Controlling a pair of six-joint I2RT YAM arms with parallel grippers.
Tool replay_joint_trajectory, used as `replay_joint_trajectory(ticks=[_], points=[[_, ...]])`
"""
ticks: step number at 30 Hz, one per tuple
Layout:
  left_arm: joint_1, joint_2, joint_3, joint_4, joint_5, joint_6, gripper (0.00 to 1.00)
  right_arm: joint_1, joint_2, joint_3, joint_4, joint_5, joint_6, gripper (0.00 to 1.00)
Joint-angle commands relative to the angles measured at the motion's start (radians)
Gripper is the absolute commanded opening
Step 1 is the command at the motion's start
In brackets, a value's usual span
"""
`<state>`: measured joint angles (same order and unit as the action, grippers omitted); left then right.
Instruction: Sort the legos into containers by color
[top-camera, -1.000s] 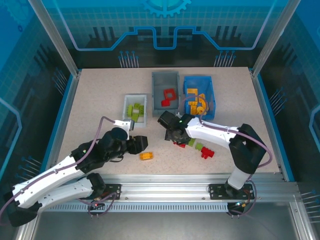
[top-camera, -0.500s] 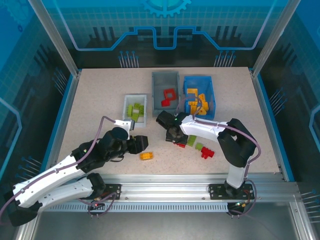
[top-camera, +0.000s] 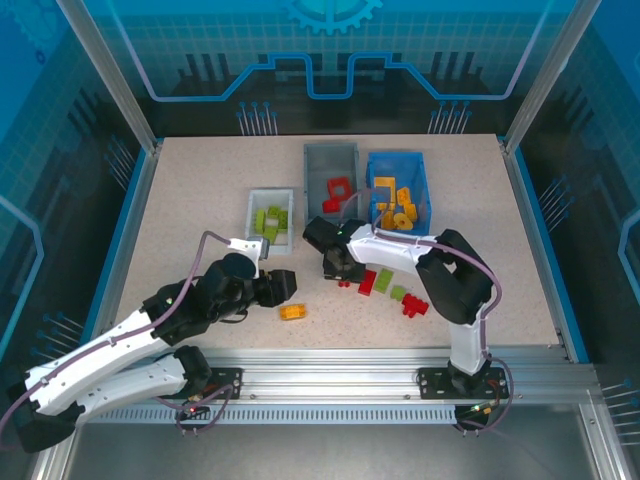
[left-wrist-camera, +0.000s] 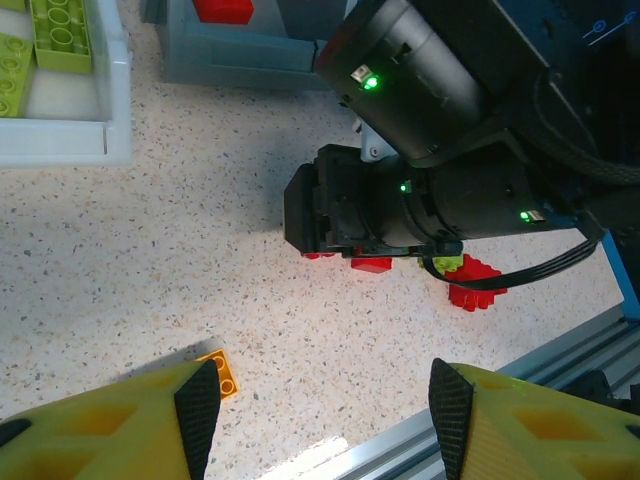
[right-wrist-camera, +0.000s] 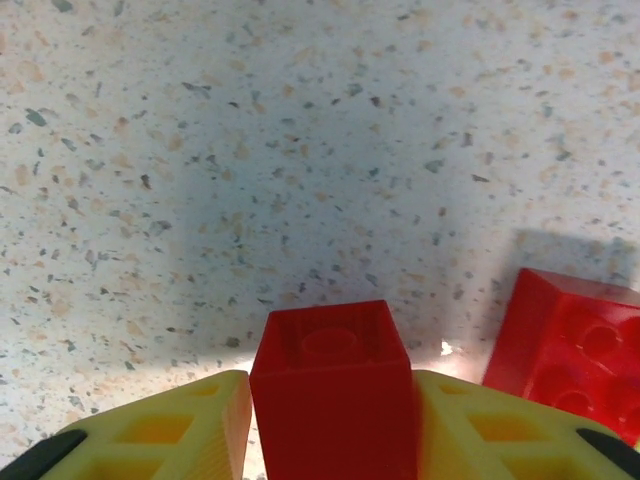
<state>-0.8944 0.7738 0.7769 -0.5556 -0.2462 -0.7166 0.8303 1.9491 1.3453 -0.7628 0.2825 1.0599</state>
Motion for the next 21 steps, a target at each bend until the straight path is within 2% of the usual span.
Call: replay_joint_trajectory(ticks=[1, 4, 9, 14, 18, 21], points=[[-0.007, 0.002, 0.039, -0.003, -0.009, 0.004, 0.61, 0.007, 0.024, 0.024, -0.03, -0.002, -0.019, 0.35], [-0.007, 0.006, 0.066, -0.014, -0.026, 0.005, 0.61, 0.03, -0.035, 0.029, -0.039, 0.082, -0.044, 0.27], [-0.006, 0.057, 0.169, -0.046, -0.088, 0.031, 0.61, -0.002, -0.167, 0.07, -0.015, 0.182, -0.174, 0.25], [-0.006, 0.188, 0.295, -0.052, -0.153, 0.075, 0.61, -0.111, -0.102, 0.237, 0.037, 0.08, -0.367, 0.24], [-0.005, 0.302, 0.382, -0.029, -0.211, 0.087, 0.62, -0.195, 0.045, 0.424, 0.069, -0.052, -0.478, 0.24], [-0.005, 0.388, 0.464, -0.033, -0.261, 0.106, 0.62, -0.246, 0.17, 0.572, 0.055, -0.132, -0.505, 0.24]])
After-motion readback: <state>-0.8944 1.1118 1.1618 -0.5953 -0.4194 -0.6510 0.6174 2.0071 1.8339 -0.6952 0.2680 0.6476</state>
